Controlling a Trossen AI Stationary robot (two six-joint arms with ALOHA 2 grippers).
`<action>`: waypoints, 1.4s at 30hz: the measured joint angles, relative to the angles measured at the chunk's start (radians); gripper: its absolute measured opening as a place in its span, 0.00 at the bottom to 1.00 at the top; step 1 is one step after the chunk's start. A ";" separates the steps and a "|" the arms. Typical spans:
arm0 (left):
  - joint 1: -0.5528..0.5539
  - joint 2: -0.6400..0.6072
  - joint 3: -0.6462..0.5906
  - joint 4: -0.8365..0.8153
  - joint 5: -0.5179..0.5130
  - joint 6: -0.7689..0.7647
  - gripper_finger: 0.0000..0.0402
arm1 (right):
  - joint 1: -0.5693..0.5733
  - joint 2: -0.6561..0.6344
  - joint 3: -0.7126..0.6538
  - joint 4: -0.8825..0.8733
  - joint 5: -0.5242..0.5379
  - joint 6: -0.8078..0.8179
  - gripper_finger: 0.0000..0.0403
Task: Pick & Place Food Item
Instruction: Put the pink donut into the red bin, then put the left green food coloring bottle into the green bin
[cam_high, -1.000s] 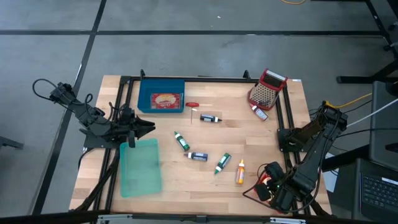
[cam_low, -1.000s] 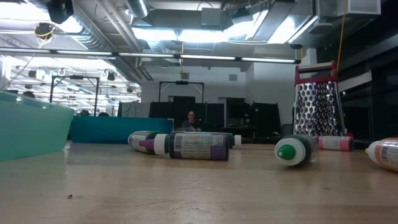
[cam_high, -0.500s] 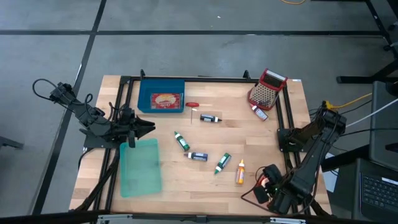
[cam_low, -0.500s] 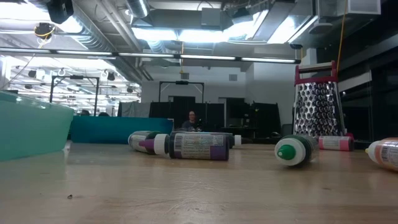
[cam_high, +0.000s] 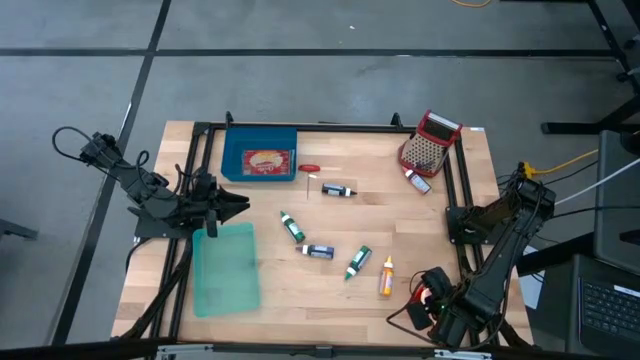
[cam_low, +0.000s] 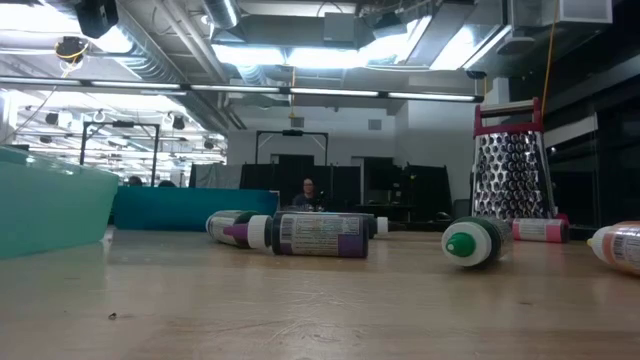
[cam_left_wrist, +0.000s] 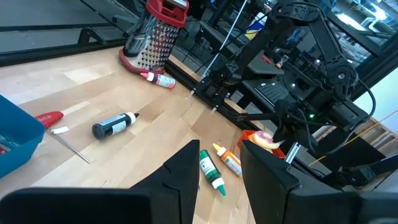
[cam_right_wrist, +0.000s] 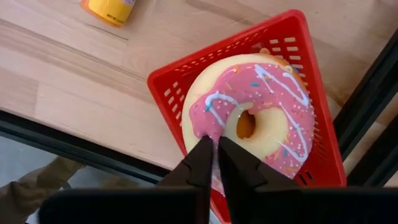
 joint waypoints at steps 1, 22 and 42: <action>0.000 0.000 0.000 0.000 0.000 0.000 0.28 | 0.000 0.000 0.000 0.000 -0.003 0.000 0.09; 0.000 0.000 0.000 0.004 -0.007 -0.001 0.28 | -0.025 -0.190 0.000 -0.063 0.153 0.000 0.46; 0.010 -0.026 -0.001 0.776 -0.027 0.600 0.28 | -0.397 -0.393 0.000 0.198 0.869 -0.624 0.46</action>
